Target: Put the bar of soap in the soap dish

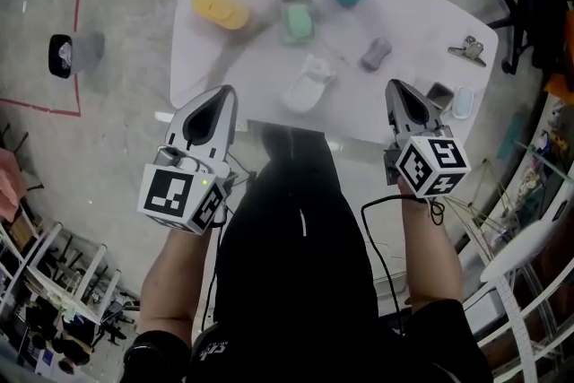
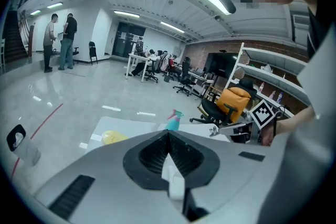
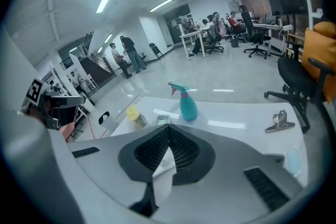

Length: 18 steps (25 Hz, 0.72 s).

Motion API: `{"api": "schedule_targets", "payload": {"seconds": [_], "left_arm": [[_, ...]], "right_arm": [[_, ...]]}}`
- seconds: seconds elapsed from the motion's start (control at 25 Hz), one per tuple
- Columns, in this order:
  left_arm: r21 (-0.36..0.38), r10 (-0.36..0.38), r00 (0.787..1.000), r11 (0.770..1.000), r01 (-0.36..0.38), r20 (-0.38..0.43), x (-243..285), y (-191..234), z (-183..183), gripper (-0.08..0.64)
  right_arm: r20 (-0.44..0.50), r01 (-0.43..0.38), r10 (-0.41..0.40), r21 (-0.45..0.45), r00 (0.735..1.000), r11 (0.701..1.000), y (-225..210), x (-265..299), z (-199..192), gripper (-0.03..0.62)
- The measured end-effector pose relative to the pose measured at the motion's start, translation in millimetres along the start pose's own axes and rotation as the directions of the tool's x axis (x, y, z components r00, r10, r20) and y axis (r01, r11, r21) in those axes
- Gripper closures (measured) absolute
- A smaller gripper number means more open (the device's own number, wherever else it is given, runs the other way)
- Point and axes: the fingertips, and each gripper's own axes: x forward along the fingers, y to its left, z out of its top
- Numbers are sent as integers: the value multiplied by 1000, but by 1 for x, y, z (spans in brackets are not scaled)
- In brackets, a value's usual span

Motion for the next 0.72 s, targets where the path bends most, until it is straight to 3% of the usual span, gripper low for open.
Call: {"api": "schedule_targets", "payload": {"seconds": [0.16, 0.36, 0.52, 0.6, 0.64, 0.72], "left_arm": [[-24, -7, 1000, 1000, 7, -4, 17, 6, -18, 549], [-28, -20, 999, 999, 19, -28, 40, 14, -41, 549], [-27, -28, 998, 999, 27, -56, 56, 21, -62, 549], [-30, -39, 997, 999, 37, -68, 62, 23, -72, 549], [-32, -44, 996, 999, 42, -74, 64, 23, -77, 549], [-39, -51, 995, 998, 48, -83, 68, 25, -85, 549]], "right_arm": [[-51, 23, -24, -29, 998, 999, -17, 17, -22, 575], [-98, 40, -33, 72, 995, 997, -44, 45, -52, 574], [-145, 86, -81, 22, 986, 996, -63, 75, -72, 574], [-161, 106, -99, 40, 982, 994, -73, 89, -79, 572], [-167, 122, -110, 63, 980, 991, -79, 97, -82, 558], [-187, 158, -135, 112, 973, 981, -90, 110, -89, 450]]}}
